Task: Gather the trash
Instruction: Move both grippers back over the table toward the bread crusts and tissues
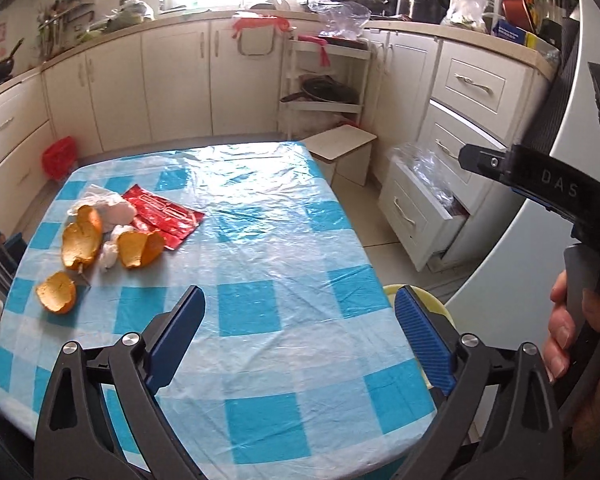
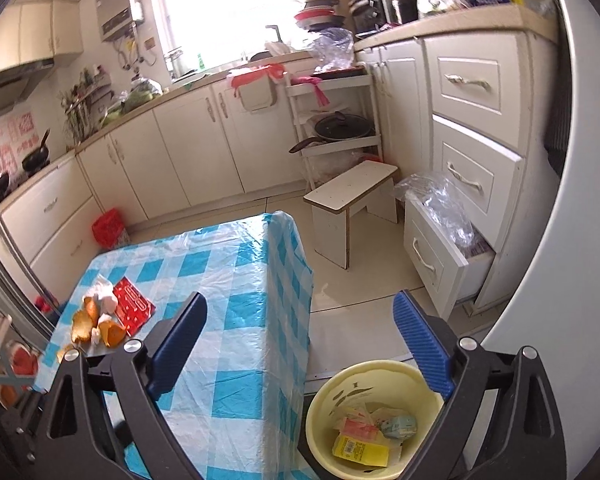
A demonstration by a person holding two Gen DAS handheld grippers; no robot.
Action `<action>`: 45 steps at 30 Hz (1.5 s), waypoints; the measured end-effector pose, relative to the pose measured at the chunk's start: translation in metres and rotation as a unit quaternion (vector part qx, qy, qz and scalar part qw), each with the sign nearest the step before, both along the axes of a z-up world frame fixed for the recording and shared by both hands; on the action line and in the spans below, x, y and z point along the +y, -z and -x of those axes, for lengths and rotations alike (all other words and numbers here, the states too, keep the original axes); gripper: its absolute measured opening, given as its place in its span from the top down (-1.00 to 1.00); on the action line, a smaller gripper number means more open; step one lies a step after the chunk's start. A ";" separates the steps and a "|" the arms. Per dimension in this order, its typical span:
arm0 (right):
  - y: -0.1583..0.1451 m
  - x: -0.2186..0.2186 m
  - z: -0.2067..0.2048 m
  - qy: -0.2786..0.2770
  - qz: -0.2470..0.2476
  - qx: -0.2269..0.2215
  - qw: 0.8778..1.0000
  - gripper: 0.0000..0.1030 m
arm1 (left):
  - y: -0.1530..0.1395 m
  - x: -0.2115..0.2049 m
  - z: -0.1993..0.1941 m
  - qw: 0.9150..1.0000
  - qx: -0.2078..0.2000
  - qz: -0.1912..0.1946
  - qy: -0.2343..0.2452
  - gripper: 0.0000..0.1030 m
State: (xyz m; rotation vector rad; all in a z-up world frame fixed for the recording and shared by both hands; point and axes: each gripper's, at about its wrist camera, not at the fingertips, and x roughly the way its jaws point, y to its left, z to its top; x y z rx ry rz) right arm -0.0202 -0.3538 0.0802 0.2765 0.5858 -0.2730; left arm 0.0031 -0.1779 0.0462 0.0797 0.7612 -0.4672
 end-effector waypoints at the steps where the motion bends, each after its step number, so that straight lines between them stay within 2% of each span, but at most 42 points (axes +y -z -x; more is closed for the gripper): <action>1: 0.000 0.005 -0.001 -0.004 0.007 0.001 1.000 -0.77 | 0.000 0.006 -0.002 1.000 0.000 0.001 -0.008 -0.80; 8: 0.001 0.024 -0.007 -0.021 0.026 0.007 0.999 -0.78 | -0.001 0.036 -0.010 0.999 0.005 0.011 -0.044 -0.83; 33: 0.006 0.061 -0.029 -0.049 0.066 0.024 0.996 -0.81 | 0.014 0.077 -0.034 0.996 0.019 0.019 -0.090 -0.84; 45: 0.008 0.086 -0.045 -0.078 0.066 0.031 0.994 -0.82 | 0.013 0.131 -0.052 0.990 0.015 0.016 -0.141 -0.84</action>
